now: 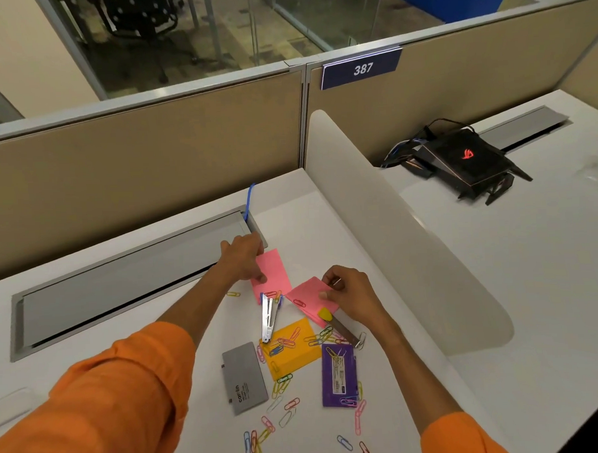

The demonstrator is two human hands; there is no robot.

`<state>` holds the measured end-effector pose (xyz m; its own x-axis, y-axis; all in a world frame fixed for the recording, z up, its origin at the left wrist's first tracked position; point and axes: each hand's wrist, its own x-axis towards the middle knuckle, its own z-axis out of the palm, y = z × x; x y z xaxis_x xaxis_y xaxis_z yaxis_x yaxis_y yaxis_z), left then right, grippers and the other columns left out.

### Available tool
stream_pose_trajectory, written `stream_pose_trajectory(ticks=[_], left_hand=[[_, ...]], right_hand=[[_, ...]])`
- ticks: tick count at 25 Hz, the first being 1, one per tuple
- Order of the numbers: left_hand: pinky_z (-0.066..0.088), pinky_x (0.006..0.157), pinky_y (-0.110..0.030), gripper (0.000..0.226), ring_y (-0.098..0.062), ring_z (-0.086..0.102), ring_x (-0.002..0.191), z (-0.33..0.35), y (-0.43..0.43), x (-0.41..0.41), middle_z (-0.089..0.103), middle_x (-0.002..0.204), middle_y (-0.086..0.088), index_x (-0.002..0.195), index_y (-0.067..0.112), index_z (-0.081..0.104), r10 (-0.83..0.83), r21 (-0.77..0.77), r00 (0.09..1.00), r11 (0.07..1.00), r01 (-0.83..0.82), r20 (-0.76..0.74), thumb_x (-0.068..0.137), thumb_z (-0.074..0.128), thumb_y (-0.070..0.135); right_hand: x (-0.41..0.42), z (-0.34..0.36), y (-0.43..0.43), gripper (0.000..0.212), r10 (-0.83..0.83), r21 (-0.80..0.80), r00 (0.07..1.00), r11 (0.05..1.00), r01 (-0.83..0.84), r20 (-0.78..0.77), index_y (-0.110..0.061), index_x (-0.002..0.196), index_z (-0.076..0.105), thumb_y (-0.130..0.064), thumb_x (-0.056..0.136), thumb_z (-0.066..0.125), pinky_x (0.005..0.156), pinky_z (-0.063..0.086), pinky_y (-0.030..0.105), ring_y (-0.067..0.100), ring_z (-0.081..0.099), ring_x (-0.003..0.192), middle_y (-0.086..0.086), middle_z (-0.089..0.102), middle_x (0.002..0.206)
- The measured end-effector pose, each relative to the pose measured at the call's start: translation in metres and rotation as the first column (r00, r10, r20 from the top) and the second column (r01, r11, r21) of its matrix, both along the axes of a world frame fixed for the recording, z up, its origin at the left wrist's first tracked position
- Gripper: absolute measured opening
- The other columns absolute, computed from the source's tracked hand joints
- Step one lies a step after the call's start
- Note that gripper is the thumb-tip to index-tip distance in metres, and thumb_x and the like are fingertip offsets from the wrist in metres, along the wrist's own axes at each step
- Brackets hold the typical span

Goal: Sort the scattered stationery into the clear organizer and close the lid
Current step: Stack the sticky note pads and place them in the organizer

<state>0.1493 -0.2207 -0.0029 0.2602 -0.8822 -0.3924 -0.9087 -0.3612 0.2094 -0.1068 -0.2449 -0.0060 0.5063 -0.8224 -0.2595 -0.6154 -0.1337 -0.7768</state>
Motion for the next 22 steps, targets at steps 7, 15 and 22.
stream_pose_trajectory(ticks=[7,15,22], left_hand=[[0.032,0.089,-0.037,0.051,-0.019,0.054,0.099,0.021,0.014,-0.003,0.061,0.105,0.003,0.11,0.025,0.054,0.034,-0.11,0.978,0.992,-0.058,-0.205,0.07,0.086,0.027],[0.047,0.085,-0.037,0.017,-0.022,0.06,0.093,0.039,0.054,-0.019,0.065,0.102,-0.005,0.106,0.012,0.07,-0.054,-0.392,0.959,0.918,-0.061,-0.277,0.093,0.063,0.021],[0.059,0.058,-0.025,0.018,-0.022,0.068,0.083,0.044,0.105,-0.036,0.066,0.1,-0.004,0.11,0.015,0.061,0.198,-0.306,0.601,0.714,-0.629,-0.774,0.101,0.049,0.023]], right_hand=[[-0.01,0.004,0.01,0.019,-0.055,0.0,0.985,0.998,0.056,0.161,-0.016,0.082,0.063,-0.003,0.077,0.075,0.061,0.049,0.01,0.002,0.063,0.068,-0.01,0.068,0.075],[-0.008,0.016,0.024,0.026,-0.116,-0.011,0.961,0.992,0.122,0.25,-0.024,0.081,0.061,-0.002,0.079,0.074,0.066,0.048,0.009,-0.003,0.062,0.071,-0.012,0.067,0.078],[0.005,0.053,0.041,0.024,-0.219,0.055,0.903,0.975,0.214,0.37,-0.03,0.1,0.064,-0.008,0.09,0.063,0.073,0.053,0.019,0.008,0.064,0.093,-0.008,0.068,0.1]])
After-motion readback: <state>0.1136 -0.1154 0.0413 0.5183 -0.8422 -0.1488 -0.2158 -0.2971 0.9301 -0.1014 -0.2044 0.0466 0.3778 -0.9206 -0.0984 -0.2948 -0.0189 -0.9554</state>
